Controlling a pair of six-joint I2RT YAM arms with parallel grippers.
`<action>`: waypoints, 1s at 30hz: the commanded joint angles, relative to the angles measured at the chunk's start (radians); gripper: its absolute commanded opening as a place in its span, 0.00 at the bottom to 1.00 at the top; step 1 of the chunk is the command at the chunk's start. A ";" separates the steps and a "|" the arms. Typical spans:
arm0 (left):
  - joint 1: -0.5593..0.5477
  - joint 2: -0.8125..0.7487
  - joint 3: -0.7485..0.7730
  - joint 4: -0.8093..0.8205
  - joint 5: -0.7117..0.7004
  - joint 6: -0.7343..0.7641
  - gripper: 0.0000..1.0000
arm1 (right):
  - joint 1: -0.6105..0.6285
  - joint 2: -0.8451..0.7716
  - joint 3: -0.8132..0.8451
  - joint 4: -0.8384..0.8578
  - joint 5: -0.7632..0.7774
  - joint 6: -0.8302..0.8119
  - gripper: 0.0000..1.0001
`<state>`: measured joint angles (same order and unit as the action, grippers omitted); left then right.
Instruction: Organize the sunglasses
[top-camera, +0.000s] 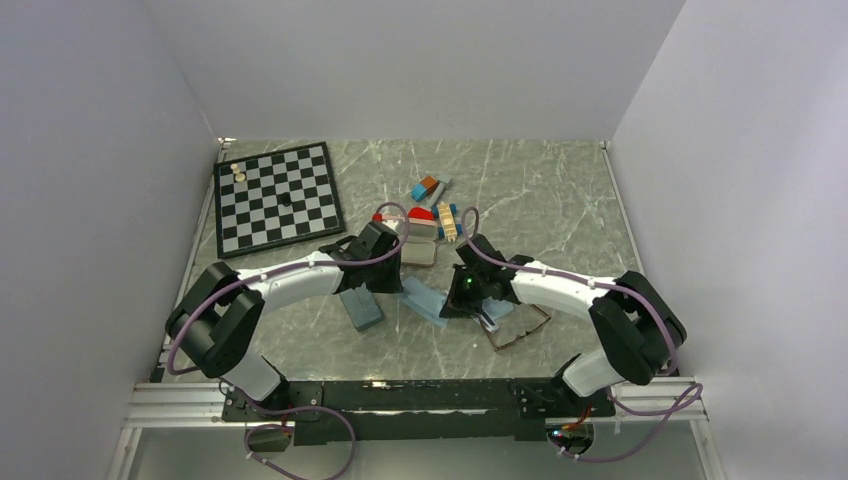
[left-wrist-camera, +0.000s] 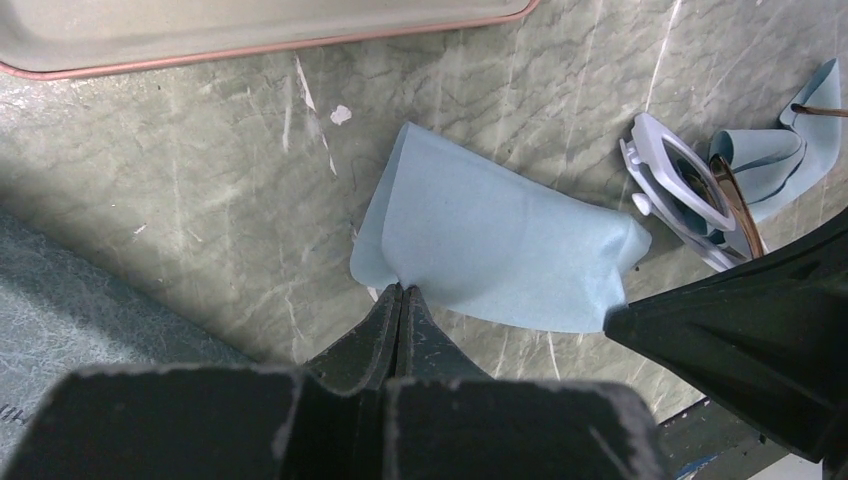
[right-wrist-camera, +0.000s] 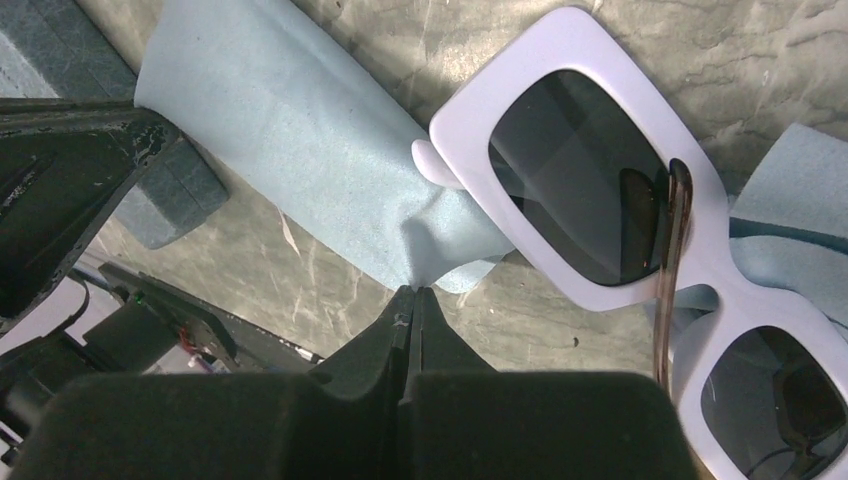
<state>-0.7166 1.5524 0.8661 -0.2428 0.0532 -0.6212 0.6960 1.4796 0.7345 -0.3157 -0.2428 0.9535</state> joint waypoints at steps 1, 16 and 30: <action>0.000 -0.027 -0.004 0.003 -0.013 -0.003 0.00 | 0.017 0.015 0.000 0.021 0.028 0.033 0.00; 0.000 0.046 0.004 0.003 0.003 -0.026 0.00 | 0.048 0.075 -0.005 0.049 0.069 0.074 0.02; 0.001 -0.009 0.010 -0.050 -0.005 -0.002 0.39 | 0.069 0.029 0.005 0.015 0.108 0.070 0.24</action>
<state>-0.7166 1.6070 0.8612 -0.2737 0.0551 -0.6392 0.7517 1.5497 0.7280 -0.2836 -0.1810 1.0176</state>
